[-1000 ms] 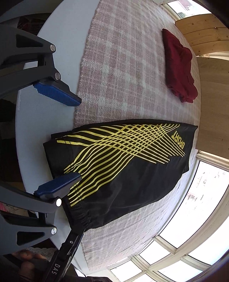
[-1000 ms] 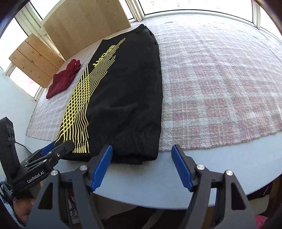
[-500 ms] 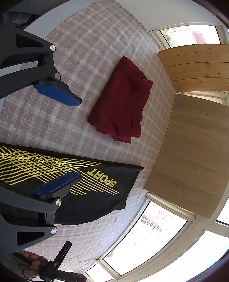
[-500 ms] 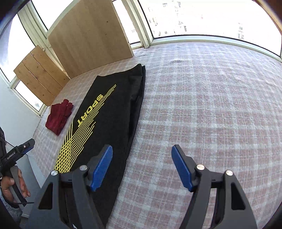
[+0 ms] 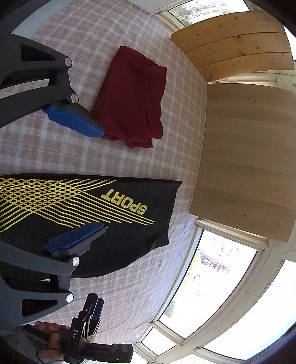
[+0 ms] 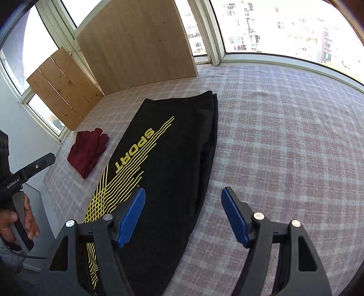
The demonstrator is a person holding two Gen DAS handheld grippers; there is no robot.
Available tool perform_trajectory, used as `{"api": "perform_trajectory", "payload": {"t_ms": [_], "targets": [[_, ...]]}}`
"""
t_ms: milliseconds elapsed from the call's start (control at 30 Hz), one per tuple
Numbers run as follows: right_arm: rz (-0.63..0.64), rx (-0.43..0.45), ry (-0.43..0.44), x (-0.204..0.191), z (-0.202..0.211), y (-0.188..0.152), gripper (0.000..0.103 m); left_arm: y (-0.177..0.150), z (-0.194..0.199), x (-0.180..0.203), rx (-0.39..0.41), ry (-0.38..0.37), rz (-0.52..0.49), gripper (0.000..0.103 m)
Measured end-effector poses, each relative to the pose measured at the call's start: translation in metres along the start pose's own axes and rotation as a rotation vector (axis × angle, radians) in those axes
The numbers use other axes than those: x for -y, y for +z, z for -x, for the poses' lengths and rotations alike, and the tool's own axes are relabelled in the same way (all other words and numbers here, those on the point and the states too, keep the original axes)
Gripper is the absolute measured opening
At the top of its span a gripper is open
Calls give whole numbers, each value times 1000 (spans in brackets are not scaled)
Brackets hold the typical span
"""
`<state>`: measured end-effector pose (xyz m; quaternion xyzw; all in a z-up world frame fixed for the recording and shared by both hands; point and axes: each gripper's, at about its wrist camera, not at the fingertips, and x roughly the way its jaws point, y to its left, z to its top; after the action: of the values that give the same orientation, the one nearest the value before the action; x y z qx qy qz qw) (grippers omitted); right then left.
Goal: Fold clothes
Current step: 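Move both open tools to the cuff end of the folded pants, then grasp the cuff end of the folded pants with both tools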
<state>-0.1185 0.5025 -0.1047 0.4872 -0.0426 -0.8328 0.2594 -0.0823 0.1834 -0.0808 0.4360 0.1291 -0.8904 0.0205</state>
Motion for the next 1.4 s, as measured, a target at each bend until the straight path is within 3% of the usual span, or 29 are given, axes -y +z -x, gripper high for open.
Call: {"api": "perform_trajectory", "payload": {"t_ms": [167, 367, 433, 533, 667, 767, 933, 1000, 1067, 1133, 1200, 1400], "targets": [[-102, -79, 40, -8, 10, -78, 69, -71, 3, -16, -149, -42, 113, 76], [-212, -138, 120, -7, 7, -134, 69, -125, 1, -6, -207, -13, 134, 76], [-227, -129, 144, -13, 10, -143, 69, -137, 1, -7, -211, -46, 167, 76], [-230, -119, 130, -26, 13, -154, 69, -150, -5, -5, -242, -81, 168, 76], [-228, -78, 81, -45, 13, -166, 69, -157, -3, 3, -219, -117, 74, 76], [-235, -78, 87, -58, 9, -166, 69, -162, 1, 4, -201, -156, 59, 76], [-201, -69, 0, -76, 4, -161, 69, -165, 2, 13, -181, -130, 16, 74], [-239, -59, 1, -72, 5, -161, 69, -165, 1, 16, -189, -104, 4, 68], [-273, -50, 5, -67, 6, -160, 66, -166, 2, 15, -191, -96, 5, 65], [-279, -48, -15, -65, 5, -159, 48, -167, 2, 16, -194, -95, 17, 63], [-277, -54, -21, -62, 6, -160, 43, -167, 2, 20, -215, -114, 35, 59], [-370, -58, 42, -49, 7, -163, 44, -167, 1, 20, -254, -134, 78, 59]]}}
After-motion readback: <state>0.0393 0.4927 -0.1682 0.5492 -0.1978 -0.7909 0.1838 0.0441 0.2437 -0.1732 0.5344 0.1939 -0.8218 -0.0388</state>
